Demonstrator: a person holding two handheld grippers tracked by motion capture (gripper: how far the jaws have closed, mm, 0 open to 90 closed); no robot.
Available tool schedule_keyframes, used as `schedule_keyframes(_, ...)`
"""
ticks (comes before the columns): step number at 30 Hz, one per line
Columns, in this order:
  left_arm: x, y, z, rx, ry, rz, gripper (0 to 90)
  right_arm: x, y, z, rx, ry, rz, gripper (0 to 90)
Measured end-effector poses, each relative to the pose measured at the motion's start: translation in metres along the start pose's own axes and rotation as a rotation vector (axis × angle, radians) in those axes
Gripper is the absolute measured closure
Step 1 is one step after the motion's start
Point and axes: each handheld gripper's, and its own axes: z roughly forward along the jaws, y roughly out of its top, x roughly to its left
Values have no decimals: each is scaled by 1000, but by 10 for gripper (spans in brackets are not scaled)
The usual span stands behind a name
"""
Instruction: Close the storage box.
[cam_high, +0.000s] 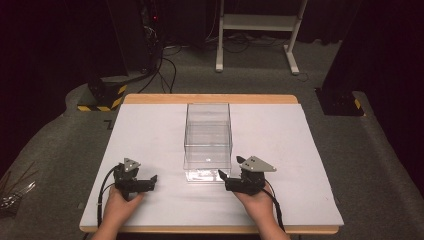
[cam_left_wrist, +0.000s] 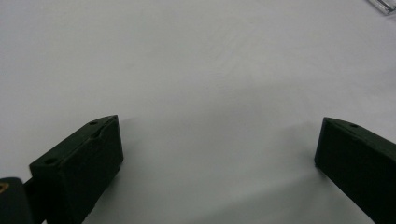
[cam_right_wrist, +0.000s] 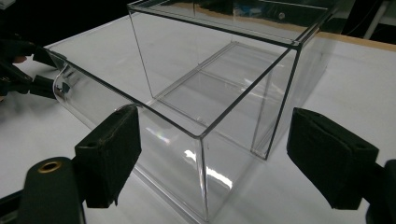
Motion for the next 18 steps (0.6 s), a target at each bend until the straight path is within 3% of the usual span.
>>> schedule_keyframes(18,0,0,0,-1,0,0,13,-9,7,14,-5,-35,19,180)
